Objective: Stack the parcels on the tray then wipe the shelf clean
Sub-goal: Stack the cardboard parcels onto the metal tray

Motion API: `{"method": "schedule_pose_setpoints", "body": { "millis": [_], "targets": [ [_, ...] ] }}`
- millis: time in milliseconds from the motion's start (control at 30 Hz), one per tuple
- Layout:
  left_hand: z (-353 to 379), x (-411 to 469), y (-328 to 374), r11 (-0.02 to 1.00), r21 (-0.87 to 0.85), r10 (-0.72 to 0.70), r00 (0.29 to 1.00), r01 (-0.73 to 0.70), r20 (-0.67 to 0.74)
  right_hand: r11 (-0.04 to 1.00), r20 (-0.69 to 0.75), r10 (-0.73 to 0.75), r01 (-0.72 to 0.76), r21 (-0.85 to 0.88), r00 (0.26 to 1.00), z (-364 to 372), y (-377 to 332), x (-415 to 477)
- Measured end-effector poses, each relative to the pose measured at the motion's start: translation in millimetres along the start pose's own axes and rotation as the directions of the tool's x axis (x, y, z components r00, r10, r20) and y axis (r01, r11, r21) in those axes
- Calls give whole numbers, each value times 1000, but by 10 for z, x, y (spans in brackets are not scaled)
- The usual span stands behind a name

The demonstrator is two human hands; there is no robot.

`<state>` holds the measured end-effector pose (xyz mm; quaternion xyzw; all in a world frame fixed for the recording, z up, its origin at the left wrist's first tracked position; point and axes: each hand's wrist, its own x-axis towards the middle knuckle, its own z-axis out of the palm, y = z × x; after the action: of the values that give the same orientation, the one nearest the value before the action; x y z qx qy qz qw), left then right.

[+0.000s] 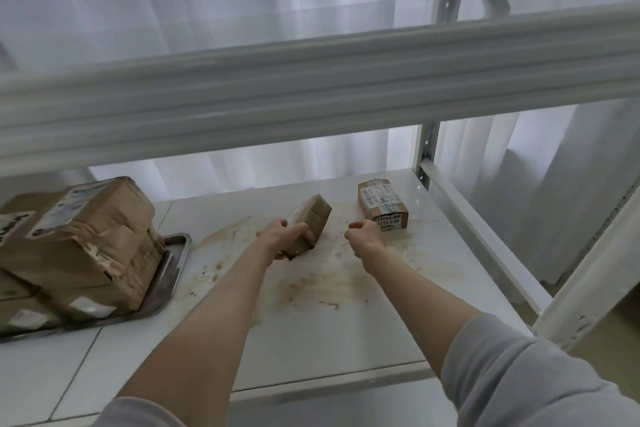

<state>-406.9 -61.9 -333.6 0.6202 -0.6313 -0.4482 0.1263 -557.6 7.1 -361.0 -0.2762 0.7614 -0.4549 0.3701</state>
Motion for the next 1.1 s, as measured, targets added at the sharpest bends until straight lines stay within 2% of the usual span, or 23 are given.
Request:
{"method": "schedule_pose_setpoints", "body": {
  "millis": [67, 167, 300, 433, 633, 767, 867, 967, 1100],
  "targets": [
    [-134, -167, 0, 968, -243, -46, 998, 58, 52, 997, 30, 21, -23, 68, 999, 64, -34, -70],
    [-315, -332, -51, 860, -493, -73, 988, 133, 138, 983, 128, 36, -58, 173, 991, 153, -120, -225],
    [-454, -470, -161, 700, -677, -61, 965, 225, 257, 963, 280, 43, -115, 243, 959, 224, -209, -400],
    [-524, -636, -222, 676, -691, -41, 950, 254, 309, 952, 386, 33, -147, 269, 922, 282, -235, -519],
    [-589, -827, -270, 682, -684, -14, 939, 261, 344, 927, 448, 13, -180, 331, 894, 299, -268, -672],
    [-596, -945, -283, 709, -667, 55, 925, 229, 376, 886, 557, -33, -233, 400, 830, 283, -287, -751],
    [-564, -1000, -260, 741, -653, 97, 938, 155, 333, 871, 588, -36, -263, 414, 808, 272, -284, -783],
    [-550, -1005, -258, 786, -615, 109, 965, 65, 240, 878, 566, -21, -256, 405, 824, 241, -286, -775],
    [-548, -1013, -263, 821, -570, 93, 981, 21, 170, 891, 544, -32, -222, 395, 839, 222, -307, -772]
  ]
}}
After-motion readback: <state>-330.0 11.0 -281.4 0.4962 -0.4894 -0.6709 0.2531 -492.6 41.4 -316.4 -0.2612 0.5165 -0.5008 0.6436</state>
